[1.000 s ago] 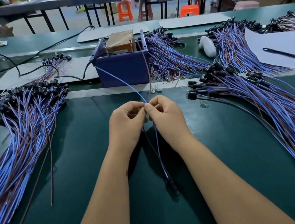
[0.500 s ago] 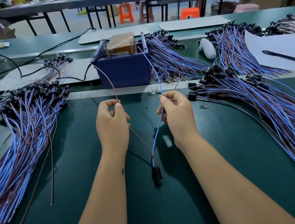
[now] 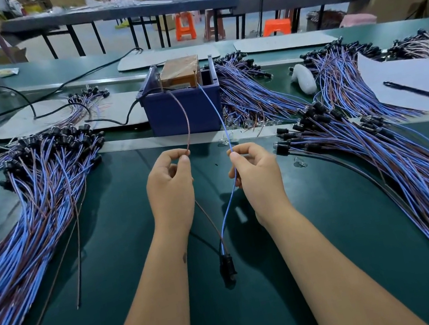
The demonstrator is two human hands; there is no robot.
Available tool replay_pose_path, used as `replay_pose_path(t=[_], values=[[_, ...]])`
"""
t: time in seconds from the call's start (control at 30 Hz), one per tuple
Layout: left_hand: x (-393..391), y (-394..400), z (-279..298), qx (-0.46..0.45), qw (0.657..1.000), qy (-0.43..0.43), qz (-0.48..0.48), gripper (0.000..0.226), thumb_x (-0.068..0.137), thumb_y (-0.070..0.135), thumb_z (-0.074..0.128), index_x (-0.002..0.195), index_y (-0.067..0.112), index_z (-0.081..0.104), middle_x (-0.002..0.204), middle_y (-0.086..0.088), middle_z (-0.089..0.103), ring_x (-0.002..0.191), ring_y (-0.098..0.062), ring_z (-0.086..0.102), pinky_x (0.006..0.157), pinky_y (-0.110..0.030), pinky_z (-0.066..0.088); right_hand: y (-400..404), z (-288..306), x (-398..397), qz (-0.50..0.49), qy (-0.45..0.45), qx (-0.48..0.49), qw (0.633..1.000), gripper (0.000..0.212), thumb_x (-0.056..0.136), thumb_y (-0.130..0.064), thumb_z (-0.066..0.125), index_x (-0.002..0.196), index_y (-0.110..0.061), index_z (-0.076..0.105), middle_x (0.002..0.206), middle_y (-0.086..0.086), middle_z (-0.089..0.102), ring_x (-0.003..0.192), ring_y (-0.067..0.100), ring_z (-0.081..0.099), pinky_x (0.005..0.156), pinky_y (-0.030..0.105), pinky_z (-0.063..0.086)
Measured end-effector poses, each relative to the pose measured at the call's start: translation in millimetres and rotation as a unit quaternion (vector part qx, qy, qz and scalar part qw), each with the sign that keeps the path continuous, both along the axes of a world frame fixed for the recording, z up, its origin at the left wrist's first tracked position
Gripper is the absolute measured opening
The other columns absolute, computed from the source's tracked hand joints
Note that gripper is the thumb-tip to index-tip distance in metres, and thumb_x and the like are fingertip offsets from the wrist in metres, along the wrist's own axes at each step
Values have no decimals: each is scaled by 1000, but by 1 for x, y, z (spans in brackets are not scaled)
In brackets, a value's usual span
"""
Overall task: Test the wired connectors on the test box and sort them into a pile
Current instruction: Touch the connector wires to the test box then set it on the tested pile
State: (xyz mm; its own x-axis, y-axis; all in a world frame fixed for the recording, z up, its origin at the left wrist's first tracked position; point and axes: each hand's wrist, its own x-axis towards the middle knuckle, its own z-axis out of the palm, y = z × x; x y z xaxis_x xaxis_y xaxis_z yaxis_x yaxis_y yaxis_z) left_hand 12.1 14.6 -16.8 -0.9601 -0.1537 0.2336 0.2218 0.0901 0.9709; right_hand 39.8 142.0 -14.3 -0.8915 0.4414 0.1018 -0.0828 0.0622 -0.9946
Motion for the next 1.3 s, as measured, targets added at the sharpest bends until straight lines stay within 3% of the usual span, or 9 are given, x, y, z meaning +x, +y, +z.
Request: replay_pose_path(t=[0.47, 0.8, 1.3], values=[[0, -3, 2, 20, 998, 24, 53, 18, 99, 18, 47, 89, 29, 58, 53, 13, 49, 47, -2, 41, 43, -16, 36, 0, -2, -1, 6, -2, 11, 1000, 15, 95, -20, 56, 83, -26, 63, 53, -11, 58, 58, 5, 54, 68, 33, 50], [-3, -5, -2, 6, 997, -8, 82, 14, 99, 21, 43, 90, 29, 50, 66, 4, 57, 46, -1, 45, 47, -16, 37, -1, -1, 3, 23, 8, 31, 999, 15, 95, -18, 56, 83, -23, 64, 61, -10, 55, 54, -2, 51, 54, 12, 42], [-5, -6, -3, 13, 996, -31, 87, 14, 99, 21, 43, 91, 31, 49, 63, 4, 57, 43, 1, 45, 41, -15, 38, -2, 0, 3, 28, 9, 55, 998, 13, 95, -18, 56, 86, -21, 65, 58, -13, 55, 58, 0, 53, 61, 22, 46]])
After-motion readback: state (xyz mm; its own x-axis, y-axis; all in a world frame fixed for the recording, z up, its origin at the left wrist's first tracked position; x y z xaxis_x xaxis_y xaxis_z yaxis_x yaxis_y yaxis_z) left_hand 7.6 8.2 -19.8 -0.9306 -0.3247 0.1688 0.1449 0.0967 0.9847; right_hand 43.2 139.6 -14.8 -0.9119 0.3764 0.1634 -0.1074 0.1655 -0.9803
